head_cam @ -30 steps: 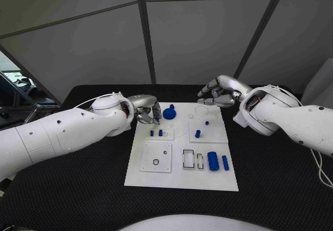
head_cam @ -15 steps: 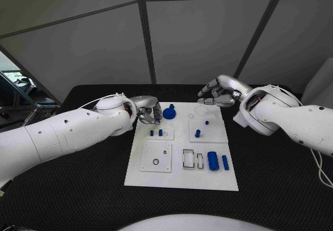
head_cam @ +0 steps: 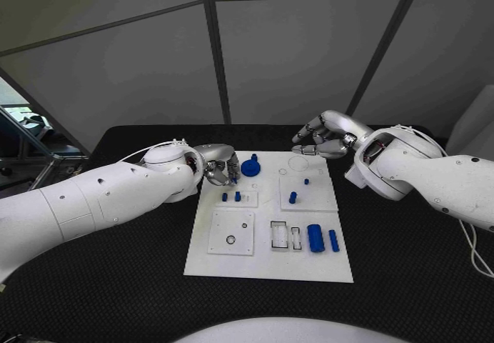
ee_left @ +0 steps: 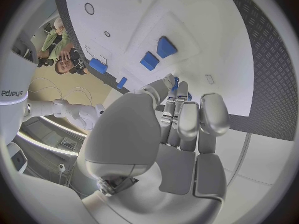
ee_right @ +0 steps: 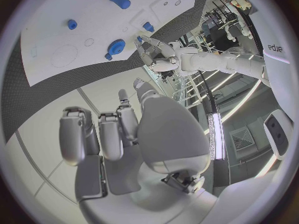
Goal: Assemble the parts on the task board
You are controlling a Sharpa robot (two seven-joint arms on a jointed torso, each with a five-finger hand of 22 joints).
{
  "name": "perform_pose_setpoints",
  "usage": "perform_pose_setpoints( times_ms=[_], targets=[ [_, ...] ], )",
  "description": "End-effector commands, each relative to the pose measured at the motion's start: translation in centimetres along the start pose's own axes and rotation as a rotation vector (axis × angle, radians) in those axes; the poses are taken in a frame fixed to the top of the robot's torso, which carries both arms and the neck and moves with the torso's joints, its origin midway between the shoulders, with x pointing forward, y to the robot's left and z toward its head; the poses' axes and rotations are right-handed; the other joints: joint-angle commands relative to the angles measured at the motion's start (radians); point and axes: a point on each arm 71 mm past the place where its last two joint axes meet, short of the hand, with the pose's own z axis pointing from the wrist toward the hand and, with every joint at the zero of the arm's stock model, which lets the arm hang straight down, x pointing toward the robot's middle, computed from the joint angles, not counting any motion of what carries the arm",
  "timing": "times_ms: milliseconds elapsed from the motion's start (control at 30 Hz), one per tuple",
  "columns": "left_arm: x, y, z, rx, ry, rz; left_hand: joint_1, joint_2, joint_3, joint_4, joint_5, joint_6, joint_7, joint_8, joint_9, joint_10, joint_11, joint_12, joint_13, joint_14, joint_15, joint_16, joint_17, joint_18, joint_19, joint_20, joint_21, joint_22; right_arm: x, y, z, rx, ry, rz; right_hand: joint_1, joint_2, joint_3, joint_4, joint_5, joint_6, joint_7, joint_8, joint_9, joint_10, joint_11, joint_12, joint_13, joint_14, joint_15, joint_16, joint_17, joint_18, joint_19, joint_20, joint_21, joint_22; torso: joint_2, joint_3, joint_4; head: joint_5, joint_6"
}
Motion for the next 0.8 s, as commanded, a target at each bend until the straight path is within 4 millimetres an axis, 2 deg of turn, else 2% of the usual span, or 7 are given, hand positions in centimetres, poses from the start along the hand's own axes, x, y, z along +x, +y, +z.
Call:
perform_pose_setpoints(
  times_ms=[33,567,800],
  targets=[
    [0.06,-0.03,0.06,-0.002,0.012,-0.004,-0.011,0.000,0.004,0.001,-0.001,0.006,0.000,-0.006,-0.001,0.006,0.002,-0.004,-0.001,0.008,0.001,0.006,0.000,-0.106,0.004,0.000,0.001,0.053,-0.13,0.16,0.05,-0.007,-0.010,-0.004,0.004,0.004,0.007,-0.001,0.003,0.006,-0.002,0.003,0.001,-0.004,-0.002,-0.003,0.028,0.080,-0.007,-0.004,0.156,0.011,0.000,-0.004,-0.004,0.090,0.000,-0.0004,-0.0003,0.003,0.000],
    [0.26,-0.03,0.12,-0.005,0.029,-0.004,-0.012,-0.001,0.004,0.001,-0.001,0.005,0.000,-0.007,-0.002,0.006,0.002,-0.006,-0.001,0.009,0.001,0.007,0.002,-0.105,0.002,0.000,-0.003,0.051,-0.10,0.19,0.10,-0.008,-0.009,-0.003,0.004,0.004,0.007,-0.001,0.003,0.006,-0.002,0.003,0.001,-0.004,-0.002,-0.003,0.028,0.080,-0.007,-0.004,0.156,0.011,0.000,-0.004,-0.004,0.090,0.000,-0.0001,0.0000,0.003,-0.002],
    [0.28,-0.06,0.25,-0.005,0.027,-0.004,-0.023,-0.006,0.006,0.000,-0.001,-0.017,0.006,-0.028,-0.010,-0.009,0.010,-0.027,-0.007,0.004,0.006,0.003,-0.010,-0.104,-0.001,0.002,-0.012,0.047,-0.09,0.22,0.11,-0.009,-0.009,-0.003,0.004,0.004,0.007,-0.001,0.003,0.006,-0.002,0.003,0.001,-0.004,-0.002,-0.003,0.028,0.080,-0.007,-0.004,0.156,0.011,0.000,-0.004,-0.004,0.090,0.000,-0.0001,-0.0002,0.002,-0.002]
  ],
)
